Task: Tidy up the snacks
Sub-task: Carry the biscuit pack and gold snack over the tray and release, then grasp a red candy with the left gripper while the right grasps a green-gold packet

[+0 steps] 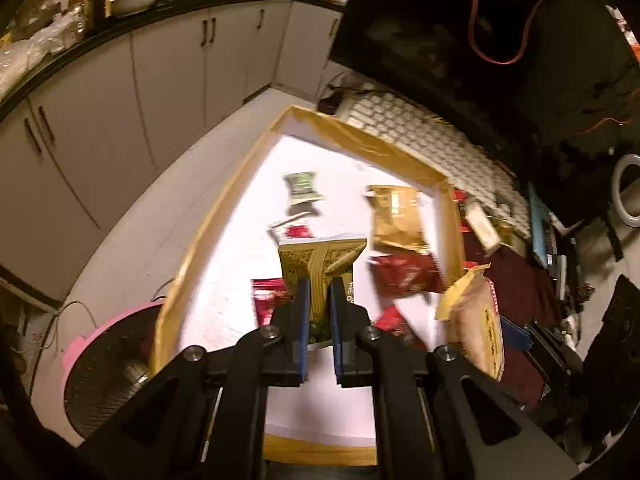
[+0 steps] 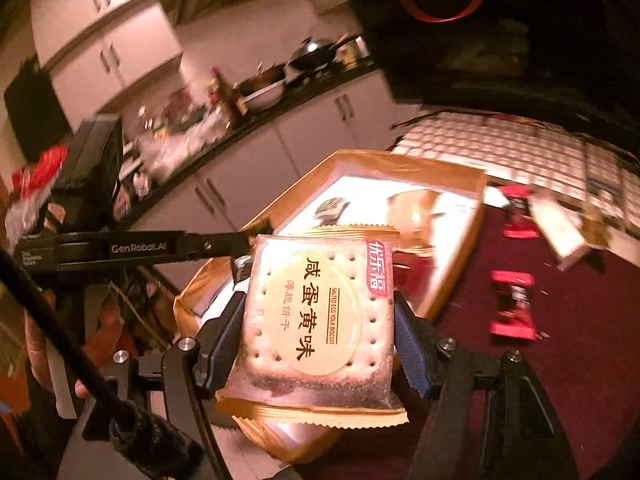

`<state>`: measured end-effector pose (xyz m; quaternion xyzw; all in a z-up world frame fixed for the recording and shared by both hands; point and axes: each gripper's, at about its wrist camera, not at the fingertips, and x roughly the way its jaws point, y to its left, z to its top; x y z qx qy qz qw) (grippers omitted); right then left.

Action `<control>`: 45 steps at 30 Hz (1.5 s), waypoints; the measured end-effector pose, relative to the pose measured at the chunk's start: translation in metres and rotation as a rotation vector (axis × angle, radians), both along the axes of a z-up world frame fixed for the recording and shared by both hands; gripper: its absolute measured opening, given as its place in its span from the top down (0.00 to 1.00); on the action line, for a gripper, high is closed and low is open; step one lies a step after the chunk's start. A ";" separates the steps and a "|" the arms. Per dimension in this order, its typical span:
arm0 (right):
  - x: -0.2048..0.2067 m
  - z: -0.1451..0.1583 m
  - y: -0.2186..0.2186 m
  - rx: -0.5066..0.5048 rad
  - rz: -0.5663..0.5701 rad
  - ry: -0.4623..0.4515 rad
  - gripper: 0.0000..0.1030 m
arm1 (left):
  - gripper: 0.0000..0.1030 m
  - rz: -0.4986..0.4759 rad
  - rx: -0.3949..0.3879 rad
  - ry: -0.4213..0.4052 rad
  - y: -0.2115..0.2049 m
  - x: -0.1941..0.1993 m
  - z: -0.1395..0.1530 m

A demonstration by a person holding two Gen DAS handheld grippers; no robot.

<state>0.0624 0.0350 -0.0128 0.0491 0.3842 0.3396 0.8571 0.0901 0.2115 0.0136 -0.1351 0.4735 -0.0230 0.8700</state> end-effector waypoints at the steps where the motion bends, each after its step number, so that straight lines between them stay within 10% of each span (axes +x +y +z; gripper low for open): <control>1: 0.003 -0.003 0.007 -0.023 0.010 0.008 0.33 | 0.90 0.007 0.006 0.008 0.003 0.001 -0.003; 20: 0.011 -0.029 0.037 -0.115 0.033 0.070 0.32 | 0.88 0.048 0.064 0.080 0.015 0.007 -0.034; 26: 0.007 0.002 -0.026 0.074 -0.068 0.015 0.29 | 0.36 -0.018 0.059 -0.040 -0.019 -0.004 -0.004; 36: 0.027 -0.001 -0.177 0.134 -0.455 0.070 0.29 | 0.33 -0.325 0.090 -0.089 -0.155 0.001 0.018; 45: 0.032 -0.031 -0.220 0.197 -0.588 0.178 0.44 | 0.34 -0.411 0.196 0.017 -0.222 0.037 -0.014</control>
